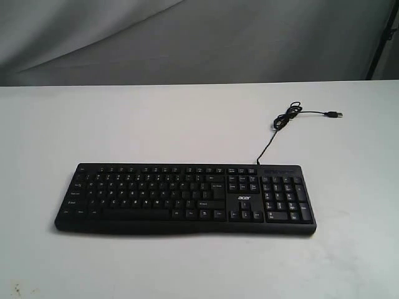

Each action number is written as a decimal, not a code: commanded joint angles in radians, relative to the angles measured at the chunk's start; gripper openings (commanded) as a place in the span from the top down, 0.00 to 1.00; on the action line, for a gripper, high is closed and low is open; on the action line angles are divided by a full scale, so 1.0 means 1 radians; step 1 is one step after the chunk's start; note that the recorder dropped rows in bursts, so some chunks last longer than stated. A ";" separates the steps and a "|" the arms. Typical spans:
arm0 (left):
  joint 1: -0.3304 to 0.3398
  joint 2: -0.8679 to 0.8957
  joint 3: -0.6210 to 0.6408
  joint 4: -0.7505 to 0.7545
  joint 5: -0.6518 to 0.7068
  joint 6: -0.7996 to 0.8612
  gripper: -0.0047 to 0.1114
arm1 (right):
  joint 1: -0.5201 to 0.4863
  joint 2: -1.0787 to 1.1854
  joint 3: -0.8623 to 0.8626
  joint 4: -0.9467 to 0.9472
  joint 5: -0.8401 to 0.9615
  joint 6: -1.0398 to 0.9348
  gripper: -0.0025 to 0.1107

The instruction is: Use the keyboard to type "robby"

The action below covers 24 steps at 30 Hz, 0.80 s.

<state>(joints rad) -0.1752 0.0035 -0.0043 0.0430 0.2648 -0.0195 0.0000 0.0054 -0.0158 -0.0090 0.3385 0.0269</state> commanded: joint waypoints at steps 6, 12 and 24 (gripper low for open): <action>-0.006 -0.003 0.004 0.005 -0.006 -0.003 0.96 | 0.001 -0.005 0.016 -0.010 -0.007 0.004 0.98; -0.006 -0.003 0.004 0.005 -0.006 -0.003 0.96 | 0.001 -0.005 0.016 -0.004 -0.005 0.013 0.98; -0.006 -0.003 0.004 0.005 -0.006 -0.003 0.96 | 0.001 -0.005 0.016 0.002 -0.005 0.012 0.98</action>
<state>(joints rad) -0.1752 0.0035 -0.0043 0.0430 0.2648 -0.0195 0.0000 0.0054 -0.0038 -0.0096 0.3385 0.0333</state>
